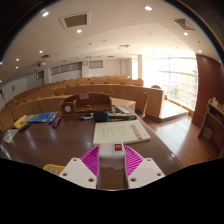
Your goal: Unplug charger
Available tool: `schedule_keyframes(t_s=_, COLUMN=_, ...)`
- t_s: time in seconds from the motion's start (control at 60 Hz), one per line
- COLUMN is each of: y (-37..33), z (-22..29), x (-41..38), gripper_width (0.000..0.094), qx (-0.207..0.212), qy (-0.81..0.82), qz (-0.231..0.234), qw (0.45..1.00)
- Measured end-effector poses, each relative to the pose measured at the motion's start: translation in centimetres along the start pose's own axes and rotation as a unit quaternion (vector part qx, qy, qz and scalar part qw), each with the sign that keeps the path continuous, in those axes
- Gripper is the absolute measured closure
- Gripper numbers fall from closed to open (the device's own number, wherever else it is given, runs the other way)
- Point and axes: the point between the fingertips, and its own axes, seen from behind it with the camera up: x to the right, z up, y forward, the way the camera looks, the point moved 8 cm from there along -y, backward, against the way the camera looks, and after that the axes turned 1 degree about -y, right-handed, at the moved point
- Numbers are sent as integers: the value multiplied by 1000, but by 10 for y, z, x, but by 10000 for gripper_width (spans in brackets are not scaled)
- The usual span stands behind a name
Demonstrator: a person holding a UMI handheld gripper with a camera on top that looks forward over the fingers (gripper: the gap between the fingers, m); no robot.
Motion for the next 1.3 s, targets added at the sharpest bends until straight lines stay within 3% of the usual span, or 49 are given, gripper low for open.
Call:
schedule_keyframes(t_s=0.25, y=11, z=-56, x=17, gripper_width=527, qx=-75, qy=34, qz=-10, qw=997)
schedule_keyframes(t_s=0.3, y=8, z=-57, x=20, gripper_width=419, qx=-75, qy=35, qz=-18, qw=996)
schedule_keyframes(t_s=0.4, y=-6, z=-50, x=22, gripper_width=75, qx=-73, qy=29, qz=-29, qw=997)
schedule_keyframes(t_s=0.583, y=-61, z=-36, x=11, gripper_width=84, qx=-71, qy=14, qz=-29, qw=997)
schedule_keyframes(t_s=1.017, y=-264, z=-25, x=-47, gripper_width=83, qx=-34, qy=-37, qz=-16, qw=999)
schedule_keyframes(t_s=1.3, y=-327, z=-37, x=-65, gripper_width=84, qx=-23, qy=-49, qz=-25, qw=998)
